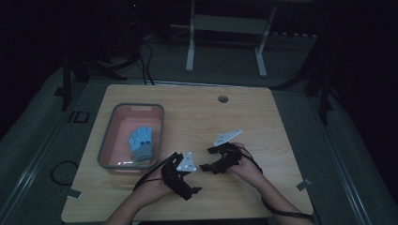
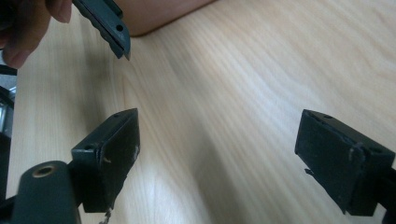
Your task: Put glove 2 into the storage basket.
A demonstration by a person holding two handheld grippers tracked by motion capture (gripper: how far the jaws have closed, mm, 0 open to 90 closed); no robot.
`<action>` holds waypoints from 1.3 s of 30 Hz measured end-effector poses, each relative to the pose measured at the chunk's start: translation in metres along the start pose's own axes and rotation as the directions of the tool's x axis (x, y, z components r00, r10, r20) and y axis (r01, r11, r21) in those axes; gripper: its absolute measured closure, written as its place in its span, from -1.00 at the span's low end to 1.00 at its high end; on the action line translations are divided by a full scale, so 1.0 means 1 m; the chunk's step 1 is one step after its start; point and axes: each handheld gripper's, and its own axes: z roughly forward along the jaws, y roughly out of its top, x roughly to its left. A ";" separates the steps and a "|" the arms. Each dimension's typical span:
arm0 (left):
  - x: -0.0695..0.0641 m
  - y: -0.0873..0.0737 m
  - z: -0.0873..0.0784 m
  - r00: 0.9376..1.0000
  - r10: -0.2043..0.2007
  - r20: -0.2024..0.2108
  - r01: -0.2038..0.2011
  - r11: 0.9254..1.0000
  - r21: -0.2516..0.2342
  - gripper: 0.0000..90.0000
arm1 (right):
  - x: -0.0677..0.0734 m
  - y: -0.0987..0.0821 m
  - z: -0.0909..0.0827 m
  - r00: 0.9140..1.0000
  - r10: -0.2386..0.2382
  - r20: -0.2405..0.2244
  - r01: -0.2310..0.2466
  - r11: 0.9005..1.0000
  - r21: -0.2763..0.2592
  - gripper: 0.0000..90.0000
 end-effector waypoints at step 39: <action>-0.034 -0.013 0.048 0.988 0.085 0.127 -0.082 0.996 -0.030 -0.94 | 0.012 -0.098 -0.048 0.996 0.066 0.053 -0.063 0.996 -0.065 -0.69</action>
